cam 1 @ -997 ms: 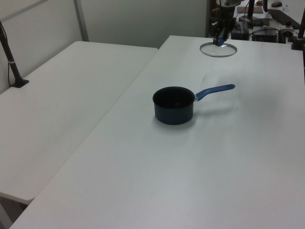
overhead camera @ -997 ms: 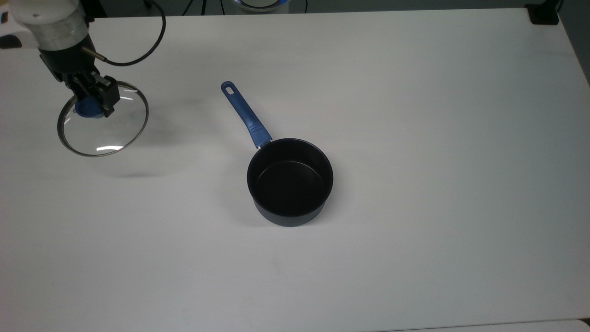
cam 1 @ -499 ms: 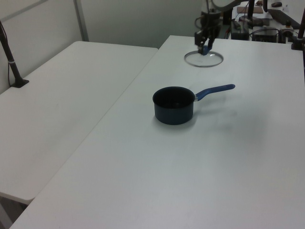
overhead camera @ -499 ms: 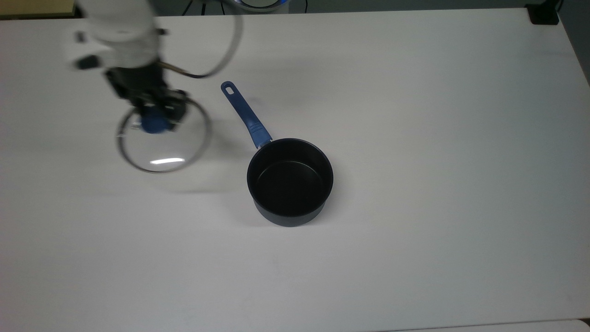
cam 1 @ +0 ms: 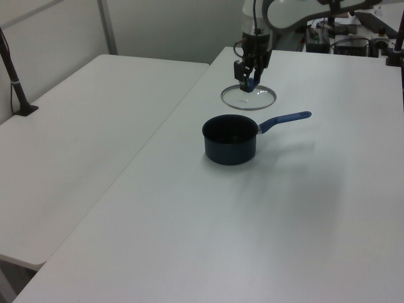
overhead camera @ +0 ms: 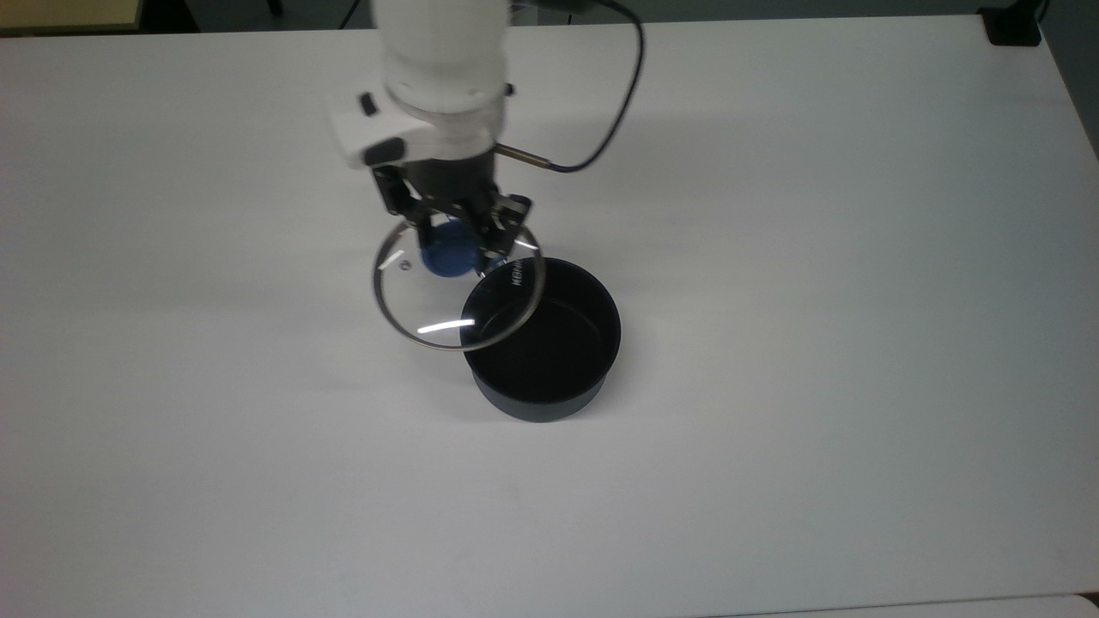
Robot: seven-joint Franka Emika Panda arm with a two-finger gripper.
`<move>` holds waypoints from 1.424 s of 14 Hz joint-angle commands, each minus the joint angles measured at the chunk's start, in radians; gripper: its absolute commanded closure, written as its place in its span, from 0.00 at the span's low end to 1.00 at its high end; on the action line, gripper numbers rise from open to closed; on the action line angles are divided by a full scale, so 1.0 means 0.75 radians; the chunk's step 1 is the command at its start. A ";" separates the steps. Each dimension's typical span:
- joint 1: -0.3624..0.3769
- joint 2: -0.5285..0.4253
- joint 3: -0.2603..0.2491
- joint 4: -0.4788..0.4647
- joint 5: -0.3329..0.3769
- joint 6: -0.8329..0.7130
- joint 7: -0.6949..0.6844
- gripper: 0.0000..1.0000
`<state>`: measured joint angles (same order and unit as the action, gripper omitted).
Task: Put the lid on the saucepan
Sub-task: 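Lift the glass lid and carry it over the saucepan, then lower the lid onto the saucepan rim and settle it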
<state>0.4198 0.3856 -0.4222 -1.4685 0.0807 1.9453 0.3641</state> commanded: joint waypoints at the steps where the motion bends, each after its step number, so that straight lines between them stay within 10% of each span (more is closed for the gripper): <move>1: 0.054 0.044 -0.004 0.058 -0.024 -0.017 0.075 0.56; 20: 0.060 0.167 0.097 0.090 -0.079 0.122 0.212 0.55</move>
<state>0.4587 0.5002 -0.3521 -1.4334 0.0380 2.0288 0.4885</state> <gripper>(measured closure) 0.396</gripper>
